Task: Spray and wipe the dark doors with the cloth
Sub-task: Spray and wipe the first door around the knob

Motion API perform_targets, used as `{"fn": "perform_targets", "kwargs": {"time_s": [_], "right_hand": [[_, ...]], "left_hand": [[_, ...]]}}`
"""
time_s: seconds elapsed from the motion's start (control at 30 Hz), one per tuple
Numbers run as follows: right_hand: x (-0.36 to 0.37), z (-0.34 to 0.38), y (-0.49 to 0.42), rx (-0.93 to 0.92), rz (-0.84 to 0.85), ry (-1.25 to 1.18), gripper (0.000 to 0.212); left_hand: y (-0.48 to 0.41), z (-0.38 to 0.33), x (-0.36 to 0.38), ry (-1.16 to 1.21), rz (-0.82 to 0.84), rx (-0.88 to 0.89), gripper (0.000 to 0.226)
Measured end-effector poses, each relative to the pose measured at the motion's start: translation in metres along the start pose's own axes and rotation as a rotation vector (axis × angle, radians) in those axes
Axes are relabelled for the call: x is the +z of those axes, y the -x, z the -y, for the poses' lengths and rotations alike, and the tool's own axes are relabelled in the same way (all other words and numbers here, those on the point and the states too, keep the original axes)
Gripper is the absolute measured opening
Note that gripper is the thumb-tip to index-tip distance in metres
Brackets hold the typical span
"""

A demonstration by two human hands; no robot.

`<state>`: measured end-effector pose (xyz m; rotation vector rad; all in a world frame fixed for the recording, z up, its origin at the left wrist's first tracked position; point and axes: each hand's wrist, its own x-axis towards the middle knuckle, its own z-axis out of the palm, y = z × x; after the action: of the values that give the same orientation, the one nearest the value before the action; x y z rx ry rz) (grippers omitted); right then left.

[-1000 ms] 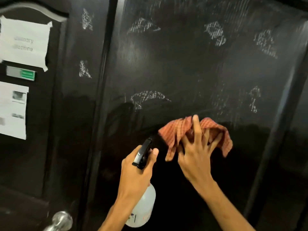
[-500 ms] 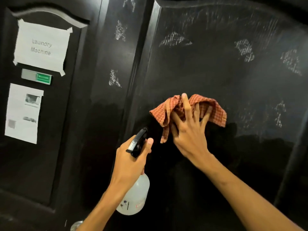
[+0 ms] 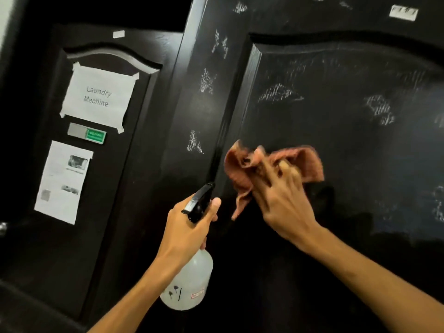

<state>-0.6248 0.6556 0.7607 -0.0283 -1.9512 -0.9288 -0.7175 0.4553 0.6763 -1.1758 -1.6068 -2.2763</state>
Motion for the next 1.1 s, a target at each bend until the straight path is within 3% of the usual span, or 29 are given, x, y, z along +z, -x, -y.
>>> {"fn": "perform_targets", "kwargs": {"time_s": [0.07, 0.13, 0.3, 0.47, 0.53, 0.67, 0.77, 0.87, 1.03, 1.1], "right_hand": [[0.006, 0.011, 0.021, -0.203, 0.078, -0.011, 0.044], [0.003, 0.004, 0.005, -0.279, 0.056, -0.032, 0.032], [-0.013, 0.002, -0.057, 0.050, -0.127, -0.113, 0.013], [0.013, 0.044, -0.027, -0.458, -0.048, -0.187, 0.011], [0.008, 0.036, -0.060, -0.385, -0.071, -0.194, 0.014], [0.004, 0.029, -0.115, 0.023, -0.215, -0.217, 0.029], [0.030, 0.058, -0.086, -0.204, -0.156, -0.136, 0.056], [0.034, 0.051, -0.088, -0.423, -0.064, -0.077, 0.063], [0.011, 0.037, -0.162, -0.005, -0.185, -0.112, 0.043], [0.025, 0.059, -0.152, -0.127, -0.175, -0.134, 0.050]], "left_hand": [[-0.002, 0.001, -0.005, -0.019, 0.015, 0.004, 0.024], [-0.005, 0.002, -0.010, -0.019, 0.017, -0.008, 0.017], [-0.017, 0.002, -0.020, -0.007, -0.054, -0.023, 0.019], [-0.021, 0.002, -0.031, -0.050, -0.100, 0.021, 0.016], [-0.025, -0.001, -0.040, -0.058, -0.103, 0.022, 0.016], [-0.036, -0.008, -0.050, -0.092, -0.125, 0.019, 0.022], [-0.040, -0.008, -0.054, -0.100, -0.135, 0.032, 0.023], [-0.038, -0.009, -0.061, -0.082, -0.133, 0.051, 0.017], [-0.047, -0.018, -0.069, -0.106, -0.179, 0.085, 0.019], [-0.049, -0.021, -0.071, -0.115, -0.185, 0.096, 0.022]]}}
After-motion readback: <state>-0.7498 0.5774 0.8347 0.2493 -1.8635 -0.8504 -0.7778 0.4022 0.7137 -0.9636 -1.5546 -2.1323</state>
